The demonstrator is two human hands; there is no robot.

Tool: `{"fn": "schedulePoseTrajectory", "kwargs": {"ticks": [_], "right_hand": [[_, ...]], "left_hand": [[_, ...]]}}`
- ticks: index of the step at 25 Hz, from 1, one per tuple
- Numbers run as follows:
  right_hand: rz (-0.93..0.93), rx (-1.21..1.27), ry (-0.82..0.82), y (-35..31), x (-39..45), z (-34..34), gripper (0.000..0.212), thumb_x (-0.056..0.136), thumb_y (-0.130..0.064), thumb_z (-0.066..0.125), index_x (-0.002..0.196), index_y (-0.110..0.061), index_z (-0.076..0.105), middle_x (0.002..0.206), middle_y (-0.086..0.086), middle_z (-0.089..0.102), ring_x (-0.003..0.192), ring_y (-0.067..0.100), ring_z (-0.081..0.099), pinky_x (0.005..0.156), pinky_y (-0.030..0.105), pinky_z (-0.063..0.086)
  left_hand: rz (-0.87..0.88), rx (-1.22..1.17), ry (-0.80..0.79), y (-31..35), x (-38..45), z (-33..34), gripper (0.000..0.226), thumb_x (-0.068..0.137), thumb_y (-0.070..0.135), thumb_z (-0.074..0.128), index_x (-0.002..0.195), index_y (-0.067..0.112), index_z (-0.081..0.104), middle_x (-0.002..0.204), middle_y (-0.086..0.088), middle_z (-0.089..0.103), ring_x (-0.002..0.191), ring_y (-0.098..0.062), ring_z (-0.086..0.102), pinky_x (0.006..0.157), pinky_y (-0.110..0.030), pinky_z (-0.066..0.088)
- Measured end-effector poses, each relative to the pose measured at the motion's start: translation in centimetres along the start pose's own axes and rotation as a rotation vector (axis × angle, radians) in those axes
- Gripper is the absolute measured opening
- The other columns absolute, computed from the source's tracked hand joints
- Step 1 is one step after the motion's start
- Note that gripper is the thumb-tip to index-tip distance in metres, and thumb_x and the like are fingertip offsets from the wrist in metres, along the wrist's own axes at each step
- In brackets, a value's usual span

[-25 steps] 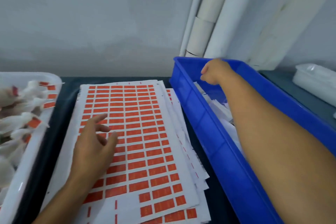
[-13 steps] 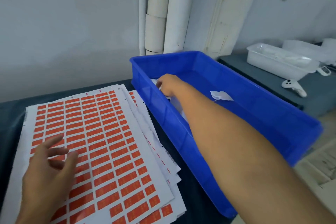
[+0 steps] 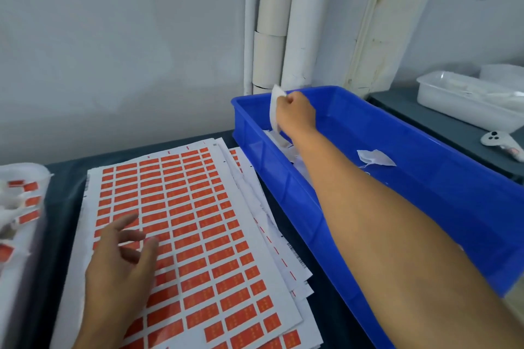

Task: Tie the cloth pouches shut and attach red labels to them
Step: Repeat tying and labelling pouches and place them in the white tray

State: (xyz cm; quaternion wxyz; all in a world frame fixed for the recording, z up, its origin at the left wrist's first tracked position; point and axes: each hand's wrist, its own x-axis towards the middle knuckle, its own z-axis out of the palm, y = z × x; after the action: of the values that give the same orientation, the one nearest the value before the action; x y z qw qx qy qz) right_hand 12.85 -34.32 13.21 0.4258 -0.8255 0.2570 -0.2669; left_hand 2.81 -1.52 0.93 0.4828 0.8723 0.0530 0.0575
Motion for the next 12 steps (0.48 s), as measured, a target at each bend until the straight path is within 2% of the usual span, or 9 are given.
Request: {"fn": "schedulePoseTrajectory", "kwargs": {"ticks": [2, 4, 6, 8, 10, 12], "right_hand": [[-0.073, 0.174, 0.06, -2.9, -1.1, -0.1, 0.016, 0.101, -0.024, 0.044, 0.088, -0.019, 0.051, 0.075, -0.007, 0.053, 0.063, 0.005, 0.054, 0.051, 0.023, 0.039], [-0.122, 0.347, 0.018, -5.7, -2.5, 0.0, 0.015, 0.098, -0.023, 0.049, 0.084, -0.019, 0.053, 0.077, -0.005, 0.058, 0.068, 0.007, 0.059, 0.059, 0.028, 0.051], [-0.075, 0.589, -0.155, -8.0, -5.1, 0.7, 0.011, 0.096, -0.023, 0.054, 0.089, -0.017, 0.06, 0.088, 0.0, 0.065, 0.083, 0.018, 0.064, 0.066, 0.034, 0.056], [0.007, 0.729, -0.351, -8.7, -8.7, 2.2, 0.011, 0.097, -0.025, 0.057, 0.096, -0.018, 0.064, 0.096, 0.003, 0.069, 0.092, 0.022, 0.068, 0.074, 0.037, 0.059], [0.043, 0.752, -0.535, -7.8, -13.0, 4.2, 0.011, 0.099, -0.029, 0.059, 0.094, -0.023, 0.067, 0.093, -0.001, 0.072, 0.092, 0.02, 0.07, 0.078, 0.038, 0.06], [0.029, 0.673, -0.668, -6.0, -16.9, 6.2, 0.013, 0.099, -0.035, 0.058, 0.097, -0.029, 0.069, 0.099, -0.006, 0.071, 0.099, 0.018, 0.069, 0.082, 0.036, 0.061]], "left_hand": [[0.032, -0.01, 0.011, 0.3, -0.4, -0.2, 0.054, 0.091, 0.028, 0.073, 0.138, 0.033, 0.047, 0.106, 0.009, 0.06, 0.072, -0.014, 0.063, 0.053, -0.02, 0.049], [0.075, -0.05, 0.01, 0.7, -0.8, -0.4, 0.05, 0.092, 0.031, 0.072, 0.134, 0.039, 0.047, 0.101, 0.014, 0.062, 0.072, -0.015, 0.065, 0.052, -0.017, 0.048], [0.113, -0.083, 0.001, 0.9, -1.1, -0.5, 0.044, 0.092, 0.039, 0.067, 0.13, 0.044, 0.047, 0.102, 0.021, 0.061, 0.076, -0.014, 0.067, 0.056, -0.017, 0.051], [0.123, -0.117, 0.001, 0.9, -1.2, -0.9, 0.037, 0.091, 0.053, 0.057, 0.126, 0.048, 0.048, 0.106, 0.025, 0.063, 0.083, -0.012, 0.071, 0.066, -0.022, 0.057], [0.125, -0.189, 0.007, 0.8, -1.3, -1.2, 0.035, 0.095, 0.066, 0.044, 0.123, 0.046, 0.053, 0.106, 0.024, 0.068, 0.09, -0.01, 0.073, 0.077, -0.03, 0.062], [0.07, -0.438, -0.026, 0.9, -1.3, -1.3, 0.043, 0.098, 0.065, 0.036, 0.122, 0.039, 0.06, 0.109, 0.019, 0.073, 0.1, -0.009, 0.073, 0.086, -0.033, 0.061]]}}
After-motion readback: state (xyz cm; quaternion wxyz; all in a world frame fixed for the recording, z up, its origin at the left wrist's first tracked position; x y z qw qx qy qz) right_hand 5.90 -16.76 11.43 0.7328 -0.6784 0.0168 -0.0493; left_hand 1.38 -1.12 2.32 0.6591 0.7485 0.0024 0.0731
